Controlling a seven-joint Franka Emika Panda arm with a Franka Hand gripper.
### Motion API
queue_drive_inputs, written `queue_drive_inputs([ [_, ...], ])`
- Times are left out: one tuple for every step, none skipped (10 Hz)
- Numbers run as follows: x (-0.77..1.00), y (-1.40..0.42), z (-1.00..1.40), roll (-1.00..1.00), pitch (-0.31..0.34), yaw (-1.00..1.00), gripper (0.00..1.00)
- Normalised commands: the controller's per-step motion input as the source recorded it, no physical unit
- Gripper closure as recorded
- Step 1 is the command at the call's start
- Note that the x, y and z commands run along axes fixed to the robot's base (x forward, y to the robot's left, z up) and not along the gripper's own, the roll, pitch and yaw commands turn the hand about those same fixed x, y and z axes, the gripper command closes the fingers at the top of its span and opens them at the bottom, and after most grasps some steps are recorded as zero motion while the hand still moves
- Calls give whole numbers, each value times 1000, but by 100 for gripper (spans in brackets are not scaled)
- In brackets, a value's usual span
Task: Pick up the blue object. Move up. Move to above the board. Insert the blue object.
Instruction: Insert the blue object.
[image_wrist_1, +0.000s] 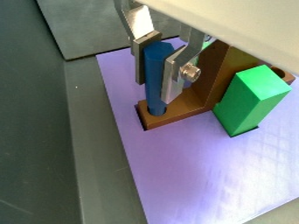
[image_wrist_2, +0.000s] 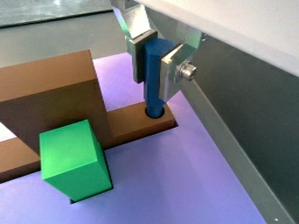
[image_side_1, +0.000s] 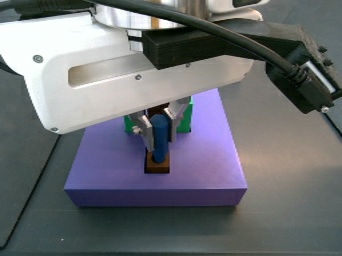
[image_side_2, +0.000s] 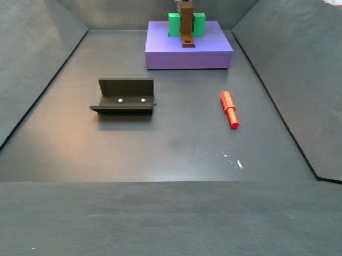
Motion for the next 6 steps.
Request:
queue_drive_inputs([
  [0,-43,0,-44,-37,74,100],
  [51,0,137,-26,0,37,100],
  [66,20,234,-47,54,0,100],
  [49,3,306,-86,71,0,100],
  [6,0,283,-171,29,0,100],
  [0,49,0,-326,0,23,100],
])
